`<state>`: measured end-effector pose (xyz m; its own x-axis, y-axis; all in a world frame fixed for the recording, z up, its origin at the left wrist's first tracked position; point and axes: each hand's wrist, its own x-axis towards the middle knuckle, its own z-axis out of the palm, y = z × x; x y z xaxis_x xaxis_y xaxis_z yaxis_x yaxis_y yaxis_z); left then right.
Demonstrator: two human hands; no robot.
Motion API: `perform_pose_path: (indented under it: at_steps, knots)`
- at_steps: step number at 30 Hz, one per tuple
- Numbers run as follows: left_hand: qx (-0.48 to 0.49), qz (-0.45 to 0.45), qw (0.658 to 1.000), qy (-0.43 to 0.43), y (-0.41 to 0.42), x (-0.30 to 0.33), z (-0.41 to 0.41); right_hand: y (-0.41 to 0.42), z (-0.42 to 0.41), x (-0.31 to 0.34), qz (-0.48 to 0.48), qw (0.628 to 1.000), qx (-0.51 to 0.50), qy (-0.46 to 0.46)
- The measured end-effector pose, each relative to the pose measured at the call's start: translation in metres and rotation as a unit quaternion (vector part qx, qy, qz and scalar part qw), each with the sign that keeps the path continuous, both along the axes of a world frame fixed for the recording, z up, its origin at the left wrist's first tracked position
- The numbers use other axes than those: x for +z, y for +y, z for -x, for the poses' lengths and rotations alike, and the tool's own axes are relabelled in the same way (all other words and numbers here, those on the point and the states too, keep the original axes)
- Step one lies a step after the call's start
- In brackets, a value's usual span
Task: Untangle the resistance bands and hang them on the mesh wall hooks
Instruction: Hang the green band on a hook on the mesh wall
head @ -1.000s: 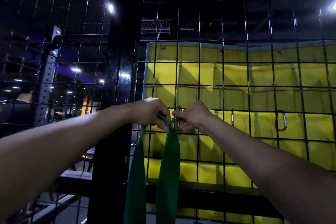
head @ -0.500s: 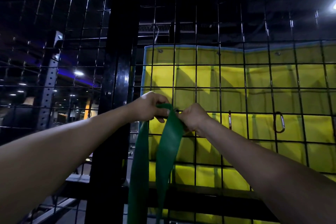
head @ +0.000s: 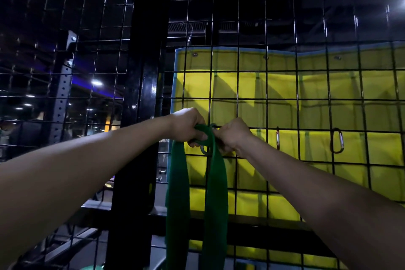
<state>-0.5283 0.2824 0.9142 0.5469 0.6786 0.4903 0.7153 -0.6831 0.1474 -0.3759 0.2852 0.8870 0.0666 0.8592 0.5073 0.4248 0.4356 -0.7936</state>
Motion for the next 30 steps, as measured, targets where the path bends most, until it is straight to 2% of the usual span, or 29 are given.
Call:
perform_pose_path:
  at_steps: [3,7,14,17,20,27,30]
  knots:
    - [0.021,-0.038,0.999,0.016,0.002,-0.002,0.003,0.003,0.001,-0.002,-0.004,1.000,-0.006,0.015]
    - [-0.016,-0.110,0.994,0.004,0.000,-0.004,0.004,0.002,0.003,-0.001,-0.002,0.999,-0.017,0.029]
    - [-0.066,-0.187,0.977,-0.073,0.014,-0.015,0.010,-0.007,0.008,0.002,0.033,0.996,0.006,0.078]
    - [-0.061,-0.168,0.979,-0.102,0.017,-0.020,0.011,-0.010,0.008,0.001,0.037,0.996,-0.003,0.076]
    - [-0.052,-0.140,0.984,-0.095,0.016,-0.021,0.010,-0.013,0.009,0.000,0.040,0.996,-0.004,0.074]
    - [-0.043,-0.013,0.994,-0.097,0.014,-0.015,0.006,-0.007,0.006,-0.002,0.036,0.997,-0.004,0.065]
    - [-0.018,0.011,0.998,-0.057,0.019,-0.021,0.004,-0.006,0.006,-0.002,0.033,0.998,-0.005,0.056]
